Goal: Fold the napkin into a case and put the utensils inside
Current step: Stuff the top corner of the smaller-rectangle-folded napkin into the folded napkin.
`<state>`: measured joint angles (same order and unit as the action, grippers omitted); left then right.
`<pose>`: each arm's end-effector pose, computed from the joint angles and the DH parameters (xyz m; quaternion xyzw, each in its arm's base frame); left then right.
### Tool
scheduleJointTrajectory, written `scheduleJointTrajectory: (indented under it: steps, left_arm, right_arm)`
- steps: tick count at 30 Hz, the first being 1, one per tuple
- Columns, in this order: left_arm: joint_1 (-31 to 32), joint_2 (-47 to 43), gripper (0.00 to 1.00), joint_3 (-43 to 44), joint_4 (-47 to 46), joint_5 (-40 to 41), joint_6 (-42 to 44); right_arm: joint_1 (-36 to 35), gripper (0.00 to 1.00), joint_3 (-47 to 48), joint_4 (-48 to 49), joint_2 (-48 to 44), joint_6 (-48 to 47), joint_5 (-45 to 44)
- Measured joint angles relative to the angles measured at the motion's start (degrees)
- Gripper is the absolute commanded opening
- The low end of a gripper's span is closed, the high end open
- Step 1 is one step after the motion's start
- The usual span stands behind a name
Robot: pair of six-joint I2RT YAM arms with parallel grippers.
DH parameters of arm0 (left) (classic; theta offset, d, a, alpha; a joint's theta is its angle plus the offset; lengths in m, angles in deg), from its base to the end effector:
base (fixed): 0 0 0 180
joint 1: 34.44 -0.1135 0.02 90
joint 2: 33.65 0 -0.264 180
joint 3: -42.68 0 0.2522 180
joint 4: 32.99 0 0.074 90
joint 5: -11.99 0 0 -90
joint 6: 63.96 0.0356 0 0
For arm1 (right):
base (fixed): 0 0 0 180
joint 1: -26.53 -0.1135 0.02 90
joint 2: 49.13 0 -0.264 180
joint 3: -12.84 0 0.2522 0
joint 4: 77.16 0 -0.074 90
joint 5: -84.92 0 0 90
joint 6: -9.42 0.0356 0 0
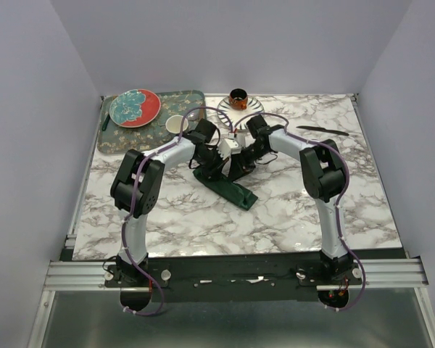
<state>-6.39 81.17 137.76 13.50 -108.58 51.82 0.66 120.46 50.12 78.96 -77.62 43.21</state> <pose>0.3537 -0.2090 0.1722 0.4757 0.8171 -0.2619 0.1935 0.3910 0.2191 0.1396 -0.2379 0.8729 0.4251 0.0284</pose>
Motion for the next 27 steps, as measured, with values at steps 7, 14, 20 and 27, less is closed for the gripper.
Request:
scheduleJointTrajectory:
  steps: [7, 14, 20, 27]
  left_arm:
    - [0.2, 0.3, 0.00, 0.4, 0.2, 0.4, 0.3]
    - [0.2, 0.7, 0.00, 1.4, 0.2, 0.3, -1.3]
    - [0.2, 1.6, 0.00, 3.0, 0.2, 0.3, -3.4]
    - [0.0, 1.6, 0.23, 3.0, 0.0, 0.1, -5.6]
  right_arm:
    - [0.6, 0.44, 0.7, 0.0, 1.1, 2.2, 1.7]
    - [0.6, 0.41, 0.7, 0.1, 1.2, 2.3, 1.2]
    - [0.3, 0.31, -0.1, 0.7, 1.2, 0.8, -1.3]
    - [0.2, 0.20, -1.1, 1.9, 1.0, 0.4, -3.5]
